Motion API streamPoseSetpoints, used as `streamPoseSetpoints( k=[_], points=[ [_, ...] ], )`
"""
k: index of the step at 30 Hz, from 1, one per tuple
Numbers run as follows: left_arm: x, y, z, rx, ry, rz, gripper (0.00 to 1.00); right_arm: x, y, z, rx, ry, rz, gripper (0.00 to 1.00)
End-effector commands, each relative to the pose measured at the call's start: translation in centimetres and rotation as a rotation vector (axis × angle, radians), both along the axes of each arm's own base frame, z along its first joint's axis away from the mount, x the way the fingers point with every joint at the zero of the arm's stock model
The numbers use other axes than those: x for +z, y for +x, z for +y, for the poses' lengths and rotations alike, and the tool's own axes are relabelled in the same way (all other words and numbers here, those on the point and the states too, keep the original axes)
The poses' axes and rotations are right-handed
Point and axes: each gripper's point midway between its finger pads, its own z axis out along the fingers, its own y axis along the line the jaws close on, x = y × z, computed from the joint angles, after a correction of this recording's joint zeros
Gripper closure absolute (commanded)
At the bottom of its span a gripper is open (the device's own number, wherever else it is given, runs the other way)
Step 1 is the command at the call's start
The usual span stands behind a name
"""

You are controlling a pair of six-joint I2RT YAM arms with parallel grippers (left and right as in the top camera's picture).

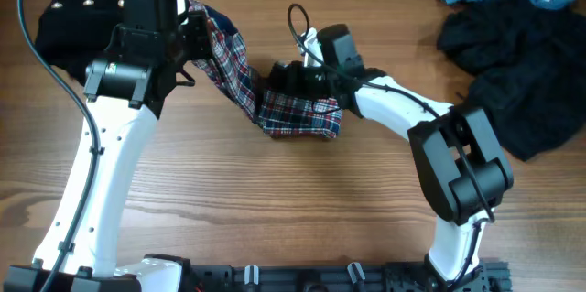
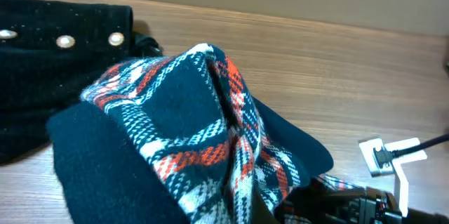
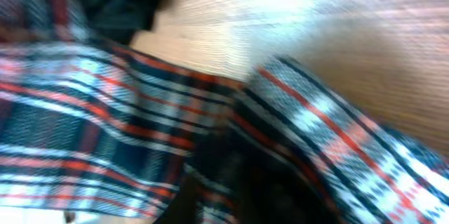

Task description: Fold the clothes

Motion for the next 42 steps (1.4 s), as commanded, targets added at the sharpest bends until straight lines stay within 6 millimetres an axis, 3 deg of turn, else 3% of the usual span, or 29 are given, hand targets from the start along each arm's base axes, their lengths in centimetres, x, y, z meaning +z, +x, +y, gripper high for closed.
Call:
streamPoseSetpoints(
  k=[1, 3, 6, 8, 12, 14, 18, 22, 25, 29, 35, 36, 37, 40, 41, 42],
  points=[
    [1.8, -0.3, -1.8, -0.061, -0.023, -0.043, 0.96, 7.3, 1.2, -0.8, 0.044, 0.146, -0.126, 0.41],
    [1.7, -0.4, -2.5, -0.078, -0.023, -0.041, 0.96, 10.4, 2.0, -2.2, 0.017, 0.176, -0.191, 0.27],
    [1.3, -0.4, -3.5, -0.102, -0.022, -0.031, 0.96, 14.6, 2.9, -4.8, -0.034, 0.198, -0.279, 0.15],
    [0.8, -0.5, -4.8, -0.13, -0.019, -0.017, 0.96, 17.7, 3.5, -7.7, -0.085, 0.207, -0.346, 0.11],
    [-0.7, -0.7, -7.4, -0.188, -0.011, 0.017, 0.96, 20.8, 4.1, -12.8, -0.153, 0.215, -0.402, 0.1],
    [-1.3, -1.0, -8.9, -0.226, -0.007, 0.033, 0.96, 21.0, 4.3, -15.5, -0.169, 0.22, -0.402, 0.09],
    [-1.3, -2.0, -11.8, -0.3, -0.001, 0.027, 0.96, 19.9, 4.8, -18.9, -0.215, 0.187, -0.384, 0.09],
    [-1.8, -3.5, -16.5, -0.454, 0.043, 0.006, 0.96, 19.9, 5.3, -22.5, -0.271, 0.177, -0.393, 0.09],
    [-3.9, -4.5, -20.2, -0.553, 0.075, 0.031, 0.96, 20.7, 5.3, -24.7, -0.292, 0.202, -0.406, 0.09],
    [-7.7, -5.2, -23.1, -0.619, 0.111, 0.1, 0.96, 20.9, 4.9, -26.1, -0.29, 0.222, -0.406, 0.09],
    [-12.9, -6.4, -23.9, -0.652, 0.164, 0.24, 0.95, 21.0, 4.9, -26.1, -0.286, 0.221, -0.412, 0.09],
    [-13.3, -6.8, -24.2, -0.667, 0.157, 0.258, 0.9, 21.0, 5.0, -26.2, -0.291, 0.218, -0.415, 0.09],
    [-13.5, -7.4, -24.7, -0.69, 0.141, 0.273, 0.78, 21.0, 5.1, -26.2, -0.293, 0.216, -0.419, 0.1],
    [-13.5, -8.8, -26.3, -0.751, 0.101, 0.287, 0.21, 21.3, 5.2, -26.2, -0.292, 0.217, -0.432, 0.09],
    [-13.3, -9.0, -26.8, -0.764, 0.098, 0.278, 0.07, 21.3, 5.2, -26.2, -0.291, 0.217, -0.432, 0.09],
    [-13.2, -9.2, -27.3, -0.774, 0.096, 0.269, 0.01, 21.2, 5.1, -26.2, -0.291, 0.217, -0.43, 0.09]
  ],
)
